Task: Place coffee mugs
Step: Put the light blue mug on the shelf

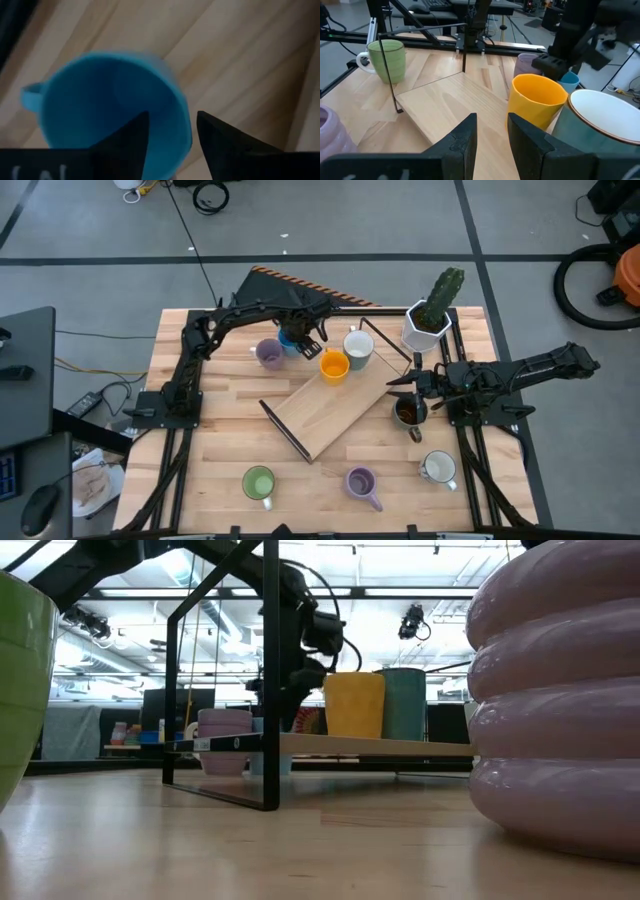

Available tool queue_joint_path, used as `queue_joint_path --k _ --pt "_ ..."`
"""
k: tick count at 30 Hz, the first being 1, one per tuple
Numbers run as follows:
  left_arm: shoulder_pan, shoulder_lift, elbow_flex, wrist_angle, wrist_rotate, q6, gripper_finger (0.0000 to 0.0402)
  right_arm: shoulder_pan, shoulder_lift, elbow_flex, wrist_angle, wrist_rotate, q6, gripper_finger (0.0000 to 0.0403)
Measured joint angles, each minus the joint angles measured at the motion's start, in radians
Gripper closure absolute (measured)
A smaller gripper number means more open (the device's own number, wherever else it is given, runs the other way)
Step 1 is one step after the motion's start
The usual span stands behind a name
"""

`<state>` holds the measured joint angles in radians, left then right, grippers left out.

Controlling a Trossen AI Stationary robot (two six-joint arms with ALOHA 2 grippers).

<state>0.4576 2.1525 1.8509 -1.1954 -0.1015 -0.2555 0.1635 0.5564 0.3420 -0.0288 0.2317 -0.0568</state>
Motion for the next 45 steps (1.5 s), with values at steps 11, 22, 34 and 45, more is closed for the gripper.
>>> queue_joint_path --k 11,22,34,45 --pt "-0.019 0.0 -0.026 0.048 -0.036 0.028 0.0324 0.0 0.0 0.0 0.014 0.0 -0.007 0.0289" --pt "-0.025 -0.003 0.063 0.016 -0.08 0.0 0.0378 0.0 0.0 0.0 0.017 0.0 -0.01 0.0289" --pt "-0.126 -0.008 0.306 -0.244 -0.329 -0.196 0.0378 0.0 0.0 0.0 0.017 0.001 -0.014 0.0289" --pt "-0.376 -0.01 0.376 -0.375 -0.559 -0.319 0.0378 0.0 0.002 0.0 0.024 0.002 -0.014 0.0289"
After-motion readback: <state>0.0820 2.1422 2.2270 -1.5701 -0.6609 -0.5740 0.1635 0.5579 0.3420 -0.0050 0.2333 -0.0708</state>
